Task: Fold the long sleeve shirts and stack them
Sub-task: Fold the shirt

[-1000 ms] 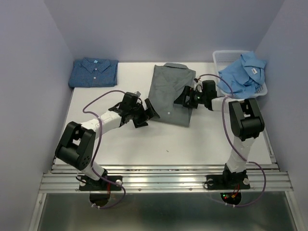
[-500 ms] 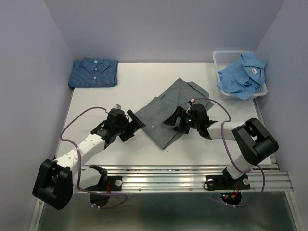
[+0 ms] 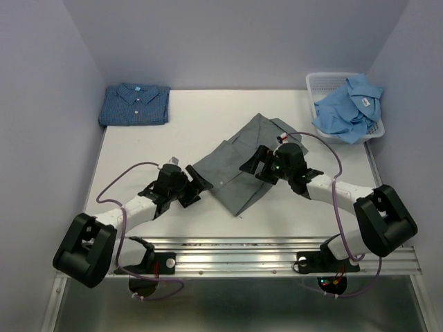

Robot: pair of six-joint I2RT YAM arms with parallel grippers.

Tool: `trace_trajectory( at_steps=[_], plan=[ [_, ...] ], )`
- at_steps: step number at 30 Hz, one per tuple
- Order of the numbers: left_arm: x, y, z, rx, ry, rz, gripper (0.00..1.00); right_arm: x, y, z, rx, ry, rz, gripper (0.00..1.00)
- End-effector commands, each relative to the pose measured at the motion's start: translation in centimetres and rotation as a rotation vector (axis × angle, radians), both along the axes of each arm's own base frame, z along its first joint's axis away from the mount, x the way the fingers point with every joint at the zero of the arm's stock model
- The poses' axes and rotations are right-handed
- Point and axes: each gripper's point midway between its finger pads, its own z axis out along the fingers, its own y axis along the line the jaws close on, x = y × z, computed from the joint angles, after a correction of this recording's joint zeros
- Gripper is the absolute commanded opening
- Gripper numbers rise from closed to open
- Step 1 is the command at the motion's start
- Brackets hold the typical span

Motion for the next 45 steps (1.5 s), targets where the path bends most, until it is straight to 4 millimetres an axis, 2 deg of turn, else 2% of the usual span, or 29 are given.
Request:
trace_trajectory(
  at_steps=[1,4,9,13,14,16,17,19,20,25,27,28,29,32,34,35,36,37,38,40,41,44,45],
  plan=[
    [1.6,-1.8,0.6,-0.044,-0.048,-0.042,0.82,1.1,0.0,3.2,-0.028,-0.097,0.005,1.0],
    [1.7,-2.2,-0.3,-0.034,-0.03,-0.058,0.8,1.3,-0.2,3.6,-0.035,-0.11,-0.005,1.0],
    [2.3,-3.5,-1.0,-0.035,-0.025,-0.093,0.7,1.5,-0.4,3.6,-0.045,-0.109,-0.013,1.0],
    [2.1,-4.6,-1.7,-0.023,-0.013,-0.124,0.42,1.6,-0.6,3.7,-0.057,-0.114,-0.024,1.0],
    [2.2,-4.7,-1.9,-0.02,-0.014,-0.126,0.29,1.7,-0.6,3.8,-0.062,-0.12,-0.023,1.0],
    [2.2,-5.2,-2.6,-0.012,0.001,-0.139,0.26,1.8,-0.7,3.9,-0.073,-0.127,-0.024,1.0],
    [2.3,-5.4,-3.0,-0.005,0.013,-0.144,0.21,1.9,-0.8,3.9,-0.082,-0.131,-0.024,1.0],
    [2.4,-5.8,-3.3,0.002,0.015,-0.15,0.16,1.9,-0.8,3.9,-0.094,-0.136,-0.016,1.0],
    [2.7,-6.1,-3.3,0.003,0.014,-0.154,0.01,1.9,-0.9,3.9,-0.112,-0.152,0.0,1.0],
    [3.2,-6.8,-2.6,0.0,0.01,-0.181,0.0,2.0,-1.5,3.9,-0.235,-0.218,0.083,1.0],
    [3.5,-7.3,-0.8,-0.006,-0.016,-0.202,0.0,2.5,-1.5,4.7,-0.278,-0.284,0.128,1.0],
    [2.7,-6.8,-1.1,0.023,0.03,-0.204,0.0,2.3,-1.6,4.5,-0.298,-0.28,0.15,1.0],
    [2.9,-6.9,0.6,0.018,0.001,-0.21,0.0,2.5,-1.6,4.7,-0.322,-0.314,0.182,1.0],
    [1.7,-5.9,1.9,0.055,0.014,-0.224,0.0,3.9,-1.7,5.0,-0.367,-0.348,0.168,0.97],
    [1.2,-5.1,5.0,0.073,-0.012,-0.214,0.0,5.5,-2.1,4.6,-0.437,-0.361,0.15,0.83],
    [0.7,-4.5,4.9,0.092,0.007,-0.211,0.0,6.0,-2.0,4.6,-0.444,-0.36,0.142,0.77],
    [0.9,-4.4,6.2,0.096,-0.012,-0.21,0.0,6.4,-1.9,4.3,-0.471,-0.373,0.151,0.52],
    [0.3,-3.9,6.4,0.114,0.012,-0.21,0.0,7.2,-1.5,4.1,-0.484,-0.373,0.159,0.39],
    [0.5,-3.8,8.2,0.1,-0.022,-0.205,0.0,7.4,-0.9,4.0,-0.496,-0.386,0.177,0.24],
    [0.1,-3.3,9.1,0.113,-0.019,-0.203,0.0,7.4,1.6,3.5,-0.495,-0.405,0.251,0.18],
    [0.5,-3.3,10.5,0.109,-0.045,-0.198,0.0,7.2,2.6,3.1,-0.507,-0.417,0.286,0.18],
    [0.7,-2.0,11.4,0.163,-0.028,-0.172,0.0,6.2,5.9,2.0,-0.505,-0.431,0.372,0.15],
    [1.2,-2.0,12.6,0.166,-0.049,-0.163,0.0,6.3,6.8,1.3,-0.505,-0.424,0.388,0.13]
  ],
)
